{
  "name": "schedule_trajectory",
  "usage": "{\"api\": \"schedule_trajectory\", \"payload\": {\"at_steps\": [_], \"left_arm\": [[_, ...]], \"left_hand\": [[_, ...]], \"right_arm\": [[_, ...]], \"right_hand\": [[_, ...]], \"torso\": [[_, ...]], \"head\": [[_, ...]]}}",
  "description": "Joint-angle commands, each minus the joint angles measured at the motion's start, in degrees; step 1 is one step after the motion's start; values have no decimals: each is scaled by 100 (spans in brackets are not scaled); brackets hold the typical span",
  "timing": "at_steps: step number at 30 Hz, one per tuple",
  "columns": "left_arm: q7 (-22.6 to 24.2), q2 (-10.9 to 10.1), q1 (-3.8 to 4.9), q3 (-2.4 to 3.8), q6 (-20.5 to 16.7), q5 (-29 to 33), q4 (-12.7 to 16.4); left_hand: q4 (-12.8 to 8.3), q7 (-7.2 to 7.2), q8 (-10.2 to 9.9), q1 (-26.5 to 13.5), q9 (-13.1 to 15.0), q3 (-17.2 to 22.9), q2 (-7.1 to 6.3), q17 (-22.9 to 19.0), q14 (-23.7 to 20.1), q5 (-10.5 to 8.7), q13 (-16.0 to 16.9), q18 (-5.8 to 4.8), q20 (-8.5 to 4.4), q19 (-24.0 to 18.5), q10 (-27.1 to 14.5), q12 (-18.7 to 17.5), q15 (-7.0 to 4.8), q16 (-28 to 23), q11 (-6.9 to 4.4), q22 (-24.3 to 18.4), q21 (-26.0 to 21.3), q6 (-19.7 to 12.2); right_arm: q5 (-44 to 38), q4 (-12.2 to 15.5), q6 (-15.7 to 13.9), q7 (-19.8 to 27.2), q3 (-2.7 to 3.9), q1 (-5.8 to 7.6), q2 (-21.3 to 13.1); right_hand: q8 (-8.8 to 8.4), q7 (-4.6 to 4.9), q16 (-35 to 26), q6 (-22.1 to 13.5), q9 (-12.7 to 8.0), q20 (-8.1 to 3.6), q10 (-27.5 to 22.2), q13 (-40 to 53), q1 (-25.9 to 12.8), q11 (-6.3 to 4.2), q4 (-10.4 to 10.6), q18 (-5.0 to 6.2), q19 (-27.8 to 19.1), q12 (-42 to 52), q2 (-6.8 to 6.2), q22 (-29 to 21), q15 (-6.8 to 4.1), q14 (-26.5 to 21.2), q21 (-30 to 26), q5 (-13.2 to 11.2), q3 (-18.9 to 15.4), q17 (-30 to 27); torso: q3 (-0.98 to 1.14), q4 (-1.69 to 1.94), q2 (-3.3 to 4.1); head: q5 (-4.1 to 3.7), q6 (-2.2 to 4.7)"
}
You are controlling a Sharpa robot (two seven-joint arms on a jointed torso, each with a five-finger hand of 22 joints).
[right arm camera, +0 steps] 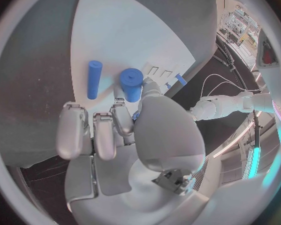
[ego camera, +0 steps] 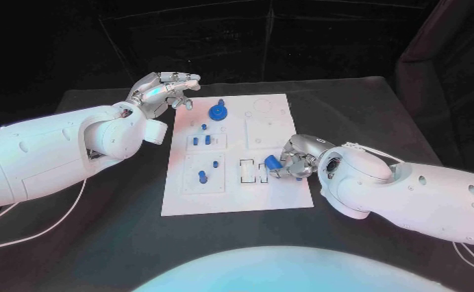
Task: Assemble the parts on the task board
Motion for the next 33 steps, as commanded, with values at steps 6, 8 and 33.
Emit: {"api": "schedule_trajectory", "payload": {"at_steps": [6,8,33], "left_arm": [[29,-27,7,3,105,-9,29],[42,-29,7,3,128,-13,37],[37,-31,8,1,142,-19,62]], "left_hand": [[-30,1,-22,11,2,-30,18,-17,-57,-5,7,79,20,9,-38,35,-5,-27,4,-14,-37,-31],[-44,2,-23,36,1,-20,32,-25,-63,-4,6,80,19,10,-46,36,-6,-29,4,-17,-41,-35],[-36,15,-26,20,0,-34,36,-24,-65,-4,4,78,21,11,-56,38,-1,-24,15,-21,-47,-44]], "right_arm": [[134,165,-959,326,-20,-28,-120],[301,221,-1291,523,-19,-28,-146],[851,176,-304,196,-16,-25,355]], "right_hand": [[113,-87,16,159,80,-39,61,63,279,-106,-91,-112,21,-9,135,37,-52,415,30,423,55,555],[111,-88,17,157,83,-48,75,82,271,-110,-67,-115,26,-6,147,48,-59,416,36,507,44,561],[105,-150,24,357,146,-76,185,180,-156,-155,81,-134,75,3,335,144,-92,427,90,275,-147,601]], "torso": [[-5,1,-6],[0,6,0],[-7,9,10]], "head": [[5,20],[-3,29],[73,40]]}}
